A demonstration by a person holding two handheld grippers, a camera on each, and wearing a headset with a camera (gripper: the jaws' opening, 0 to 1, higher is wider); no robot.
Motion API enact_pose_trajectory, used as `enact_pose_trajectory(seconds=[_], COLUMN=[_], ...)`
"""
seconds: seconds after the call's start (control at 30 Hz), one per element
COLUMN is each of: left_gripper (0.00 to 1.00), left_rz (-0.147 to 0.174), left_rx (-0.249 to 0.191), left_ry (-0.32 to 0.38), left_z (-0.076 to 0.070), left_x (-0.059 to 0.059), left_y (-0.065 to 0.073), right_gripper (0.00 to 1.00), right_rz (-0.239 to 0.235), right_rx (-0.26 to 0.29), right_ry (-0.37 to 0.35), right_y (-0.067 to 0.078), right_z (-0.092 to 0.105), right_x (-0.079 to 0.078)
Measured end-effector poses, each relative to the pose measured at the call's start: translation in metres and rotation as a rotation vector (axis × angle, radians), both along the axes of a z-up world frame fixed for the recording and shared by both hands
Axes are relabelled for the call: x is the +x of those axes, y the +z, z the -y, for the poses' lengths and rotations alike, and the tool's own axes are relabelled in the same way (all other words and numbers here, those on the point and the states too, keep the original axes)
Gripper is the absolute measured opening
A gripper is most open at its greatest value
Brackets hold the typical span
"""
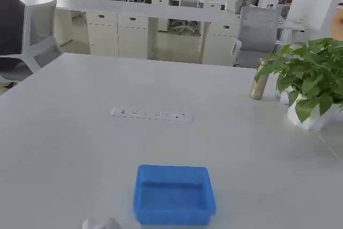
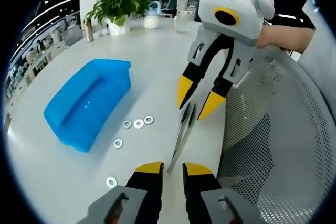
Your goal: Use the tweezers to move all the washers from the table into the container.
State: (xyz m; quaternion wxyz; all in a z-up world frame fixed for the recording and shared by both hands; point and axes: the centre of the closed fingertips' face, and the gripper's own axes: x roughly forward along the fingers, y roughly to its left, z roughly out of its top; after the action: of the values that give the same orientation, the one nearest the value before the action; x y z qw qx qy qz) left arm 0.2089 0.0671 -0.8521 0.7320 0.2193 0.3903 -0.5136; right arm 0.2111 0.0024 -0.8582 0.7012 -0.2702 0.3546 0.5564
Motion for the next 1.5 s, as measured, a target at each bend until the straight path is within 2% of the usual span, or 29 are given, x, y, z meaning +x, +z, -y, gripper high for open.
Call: enact_pose_trajectory(seconds=[0.03,0.13,0.2,0.33,0.4,0.43,0.5,0.6,0.63,0.67,0.87,1.07,1.13,1.23,1.5], left_gripper=[0.1,0.06,0.04,0.03,0.02,0.0,0.0,0.0,0.0,0.0,0.0,0.0,0.0,0.0,0.0], left_rz=[0.016,0.019,0.044,0.052,0.074,0.092,0.104,0.108,0.117,0.11,0.114,0.125,0.135,0.152,0.185], left_rx=[0.002,0.006,0.028,0.05,0.075,0.103,0.125,0.141,0.133,0.137,0.136,0.097,0.084,0.061,0.038], left_ry=[0.0,-0.013,-0.037,-0.061,-0.089,-0.127,-0.144,-0.154,-0.158,-0.155,-0.178,-0.19,-0.189,-0.191,-0.225], left_z=[0.0,0.001,0.0,0.0,-0.001,-0.002,-0.001,-0.001,-0.001,-0.001,-0.001,0.002,0.003,0.006,0.016], left_x=[0.002,0.003,0.004,0.003,0.003,0.002,0.0,-0.001,0.0,0.0,-0.002,-0.006,-0.006,-0.008,-0.01], left_y=[0.001,0.0,-0.001,-0.003,-0.005,-0.007,-0.009,-0.012,-0.01,-0.011,-0.008,0.011,0.018,0.033,0.065], right_gripper=[0.15,0.15,0.14,0.14,0.13,0.13,0.12,0.12,0.12,0.12,0.12,0.12,0.1,0.11,0.1], right_rz=[0.0,0.0,0.002,0.003,0.007,0.006,0.01,0.01,0.012,0.011,0.016,0.026,0.042,0.039,0.049], right_rx=[-0.002,-0.011,-0.015,-0.027,-0.033,-0.036,-0.038,-0.039,-0.04,-0.04,-0.046,-0.033,-0.033,-0.023,0.003], right_ry=[0.005,0.019,0.029,0.04,0.048,0.052,0.054,0.056,0.056,0.057,0.064,0.068,0.077,0.081,0.102], right_y=[0.0,-0.002,-0.002,-0.004,-0.004,-0.004,-0.004,-0.004,-0.005,-0.005,-0.007,-0.005,-0.005,-0.003,0.001], right_z=[0.0,-0.001,-0.002,-0.002,-0.003,-0.003,-0.002,-0.002,-0.002,-0.002,-0.002,-0.003,-0.002,-0.003,-0.008], right_x=[0.0,0.0,0.0,0.001,0.001,0.0,0.001,0.0,0.001,0.001,0.0,0.002,0.003,0.003,0.0])
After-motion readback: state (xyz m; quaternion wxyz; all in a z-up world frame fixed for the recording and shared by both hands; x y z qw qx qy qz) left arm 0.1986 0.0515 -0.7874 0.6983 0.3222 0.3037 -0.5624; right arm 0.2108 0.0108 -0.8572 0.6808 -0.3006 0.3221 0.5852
